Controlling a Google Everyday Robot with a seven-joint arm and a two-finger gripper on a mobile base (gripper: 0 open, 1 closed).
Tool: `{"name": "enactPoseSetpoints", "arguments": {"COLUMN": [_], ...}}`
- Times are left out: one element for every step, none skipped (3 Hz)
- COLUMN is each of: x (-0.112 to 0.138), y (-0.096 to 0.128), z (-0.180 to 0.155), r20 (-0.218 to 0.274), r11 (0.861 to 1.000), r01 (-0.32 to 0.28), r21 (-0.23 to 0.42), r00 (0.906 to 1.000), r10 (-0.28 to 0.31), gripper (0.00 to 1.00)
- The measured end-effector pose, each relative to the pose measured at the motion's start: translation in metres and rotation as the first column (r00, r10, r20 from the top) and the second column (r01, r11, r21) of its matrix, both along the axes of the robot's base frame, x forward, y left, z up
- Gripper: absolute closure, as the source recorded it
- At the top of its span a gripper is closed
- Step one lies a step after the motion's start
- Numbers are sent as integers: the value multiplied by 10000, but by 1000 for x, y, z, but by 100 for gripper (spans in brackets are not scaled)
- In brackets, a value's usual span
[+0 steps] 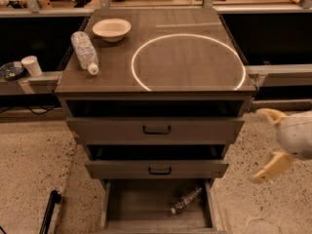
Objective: Pick water bottle from bottom drawer and place on counter
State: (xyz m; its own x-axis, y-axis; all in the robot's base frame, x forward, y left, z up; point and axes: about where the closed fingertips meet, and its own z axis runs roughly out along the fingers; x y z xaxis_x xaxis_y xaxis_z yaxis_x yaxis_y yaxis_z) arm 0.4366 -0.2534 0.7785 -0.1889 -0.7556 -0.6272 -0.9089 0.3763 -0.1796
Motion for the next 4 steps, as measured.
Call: {"name": "enactPoseSetpoints", "arguments": {"x": [13,7,-16,-16], "y": [46,104,102,103], "z": [-77,-185,-262,-262], "r20": [311,412,-465,-442], "r11": [9948,9709,9527,9510], "r01": [-819,-2384,-2923,-2973], "r21": [607,-208,-826,-850], "r00": [9963,9701,9561,9546], "r10": [801,2391,2893,2944], "gripper": [0,0,0,0]}}
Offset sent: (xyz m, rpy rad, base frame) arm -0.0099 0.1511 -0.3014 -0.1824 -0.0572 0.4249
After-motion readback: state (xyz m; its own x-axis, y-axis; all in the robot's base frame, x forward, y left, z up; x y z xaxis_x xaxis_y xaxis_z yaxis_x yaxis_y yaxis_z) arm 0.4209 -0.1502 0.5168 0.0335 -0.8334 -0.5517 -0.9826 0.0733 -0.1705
